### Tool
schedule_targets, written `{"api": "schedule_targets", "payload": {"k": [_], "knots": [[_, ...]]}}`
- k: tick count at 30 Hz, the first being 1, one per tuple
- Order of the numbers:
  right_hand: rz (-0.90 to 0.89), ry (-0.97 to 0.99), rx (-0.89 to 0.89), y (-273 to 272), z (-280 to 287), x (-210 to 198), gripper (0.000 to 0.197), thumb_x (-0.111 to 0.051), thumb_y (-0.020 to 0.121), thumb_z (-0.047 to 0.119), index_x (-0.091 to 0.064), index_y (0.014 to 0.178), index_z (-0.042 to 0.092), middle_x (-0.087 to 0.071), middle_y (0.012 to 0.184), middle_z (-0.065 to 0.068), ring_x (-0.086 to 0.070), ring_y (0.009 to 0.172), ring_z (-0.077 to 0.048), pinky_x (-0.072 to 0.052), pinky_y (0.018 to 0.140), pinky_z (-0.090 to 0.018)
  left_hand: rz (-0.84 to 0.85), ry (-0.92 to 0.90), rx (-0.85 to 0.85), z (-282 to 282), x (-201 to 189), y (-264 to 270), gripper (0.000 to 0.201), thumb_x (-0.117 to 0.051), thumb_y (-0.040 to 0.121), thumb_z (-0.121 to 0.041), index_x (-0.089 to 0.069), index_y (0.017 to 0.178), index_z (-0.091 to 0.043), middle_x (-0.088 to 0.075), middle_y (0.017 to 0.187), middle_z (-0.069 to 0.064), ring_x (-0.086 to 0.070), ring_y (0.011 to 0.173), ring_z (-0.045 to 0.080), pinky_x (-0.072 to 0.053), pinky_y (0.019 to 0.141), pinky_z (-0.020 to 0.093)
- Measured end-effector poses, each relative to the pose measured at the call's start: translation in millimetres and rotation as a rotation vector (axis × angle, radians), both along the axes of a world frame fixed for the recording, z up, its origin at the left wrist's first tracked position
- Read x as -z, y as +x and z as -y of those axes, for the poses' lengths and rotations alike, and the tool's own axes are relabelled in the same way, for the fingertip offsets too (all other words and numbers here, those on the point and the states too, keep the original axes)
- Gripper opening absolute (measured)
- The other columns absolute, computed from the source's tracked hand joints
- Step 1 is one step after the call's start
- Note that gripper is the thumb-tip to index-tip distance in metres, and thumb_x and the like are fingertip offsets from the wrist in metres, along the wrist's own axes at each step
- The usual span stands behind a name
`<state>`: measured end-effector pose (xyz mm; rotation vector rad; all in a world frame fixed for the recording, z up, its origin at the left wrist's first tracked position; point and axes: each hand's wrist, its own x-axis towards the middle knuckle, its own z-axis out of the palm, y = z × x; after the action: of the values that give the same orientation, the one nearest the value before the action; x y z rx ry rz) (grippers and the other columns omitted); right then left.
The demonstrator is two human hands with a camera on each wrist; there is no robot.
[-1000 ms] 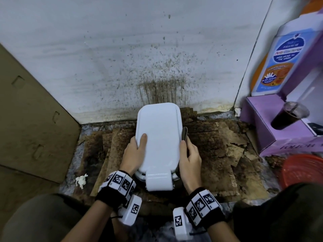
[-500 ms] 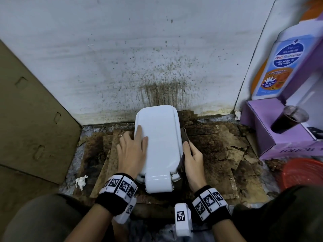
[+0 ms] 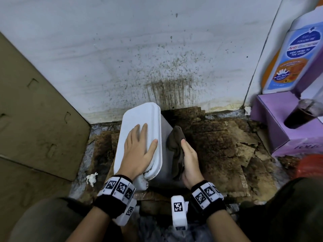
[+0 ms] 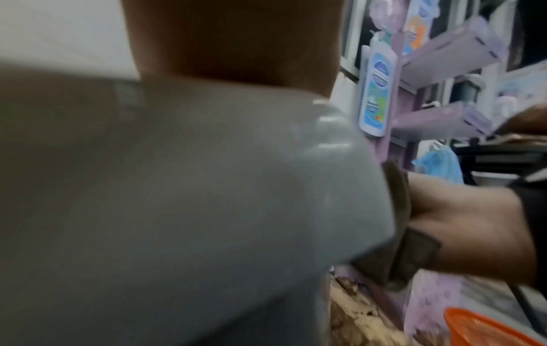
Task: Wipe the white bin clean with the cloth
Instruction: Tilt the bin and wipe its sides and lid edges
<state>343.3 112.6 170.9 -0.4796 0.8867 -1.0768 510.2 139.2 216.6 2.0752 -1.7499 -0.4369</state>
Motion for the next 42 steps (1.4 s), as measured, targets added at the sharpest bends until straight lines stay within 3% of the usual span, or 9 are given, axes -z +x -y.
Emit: {"api": "schedule_targets", "payload": {"k": [6,11,15,21,27,30,34,39,42], "knots": [[-0.196,-0.067,0.087,27.9,-8.1,15.8,0.038,-0.045,0.106,0.038,-0.058,0.14,0.025,-0.066,0.134,0.005,-0.061,0.126,-0.016,-0.044,0.113,-0.046,-0.181,-0.078,-0.041,-4.7,12.5,34.4,0.075,-0.034,0.091,-0.062,-0.023,0.159,-0.034,-0.019,0.165,-0.005,-0.011,0.155,0.014,-0.012,0.127,0.043],[-0.396,-0.291,-0.138,68.3,-23.8,7.6,0.044,-0.035,0.109,0.039,-0.041,0.152,0.031,-0.031,0.161,0.019,-0.025,0.146,0.008,-0.02,0.126,-0.031,-0.237,-0.108,-0.066,-13.5,16.6,53.0,0.065,-0.041,0.097,-0.053,-0.029,0.158,-0.033,-0.026,0.161,-0.008,-0.019,0.151,0.01,-0.015,0.122,0.032],[-0.541,-0.441,-0.247,93.7,-31.1,10.9,0.05,-0.022,0.11,0.04,-0.02,0.158,0.03,-0.01,0.168,0.013,-0.004,0.152,0.005,-0.008,0.128,-0.035,-0.218,-0.124,-0.062,-14.4,21.0,60.2,0.067,-0.039,0.097,-0.053,-0.029,0.158,-0.028,-0.026,0.161,-0.006,-0.018,0.152,0.01,-0.013,0.121,0.028],[-0.666,-0.52,-0.209,102.0,-33.3,24.4,0.049,-0.022,0.111,0.034,-0.018,0.159,0.031,-0.01,0.168,0.014,0.0,0.151,0.009,-0.004,0.126,-0.028,-0.24,-0.139,-0.051,-13.3,24.8,63.6,0.069,-0.039,0.096,-0.053,-0.031,0.158,-0.024,-0.028,0.16,-0.005,-0.02,0.152,0.009,-0.017,0.124,0.033],[-0.751,-0.616,-0.22,93.2,-27.3,53.1,0.054,-0.022,0.108,0.039,-0.019,0.16,0.028,-0.011,0.169,0.012,-0.003,0.154,0.001,-0.005,0.125,-0.025,-0.24,-0.152,-0.058,-14.2,23.9,72.5,0.068,-0.043,0.096,-0.049,-0.034,0.156,-0.019,-0.032,0.158,-0.001,-0.026,0.15,0.012,-0.023,0.125,0.043],[-0.806,-0.574,-0.226,72.2,-22.9,95.3,0.053,-0.024,0.108,0.037,-0.018,0.16,0.029,-0.01,0.169,0.014,-0.003,0.154,0.001,-0.006,0.126,-0.029,-0.265,-0.172,-0.071,-18.0,24.2,80.1,0.066,-0.047,0.095,-0.046,-0.038,0.155,-0.019,-0.036,0.156,0.0,-0.029,0.149,0.012,-0.024,0.125,0.046],[-0.88,-0.344,-0.181,50.0,-12.3,146.1,0.057,-0.021,0.103,0.044,-0.016,0.158,0.032,-0.01,0.169,0.007,-0.003,0.154,-0.003,-0.008,0.128,-0.039,-0.292,-0.165,-0.063,-21.0,24.0,84.4,0.066,-0.05,0.095,-0.047,-0.039,0.155,-0.023,-0.036,0.156,-0.001,-0.03,0.149,0.01,-0.024,0.125,0.043],[-0.908,-0.228,-0.186,62.6,-6.2,133.3,0.051,-0.028,0.11,0.03,-0.019,0.16,0.023,-0.012,0.169,0.002,-0.006,0.156,-0.013,-0.001,0.122,-0.023,-0.302,-0.14,-0.06,-17.9,22.5,84.7,0.065,-0.049,0.095,-0.046,-0.036,0.155,-0.025,-0.033,0.156,-0.003,-0.027,0.149,0.009,-0.021,0.126,0.041],[-0.89,-0.25,-0.19,81.5,-9.2,105.5,0.052,-0.026,0.11,0.032,-0.018,0.16,0.022,-0.01,0.169,0.003,-0.004,0.156,-0.009,-0.001,0.123,-0.026,-0.288,-0.136,-0.061,-17.3,23.4,85.3,0.066,-0.046,0.095,-0.045,-0.034,0.156,-0.023,-0.033,0.156,-0.002,-0.026,0.149,0.009,-0.02,0.126,0.04]]}}
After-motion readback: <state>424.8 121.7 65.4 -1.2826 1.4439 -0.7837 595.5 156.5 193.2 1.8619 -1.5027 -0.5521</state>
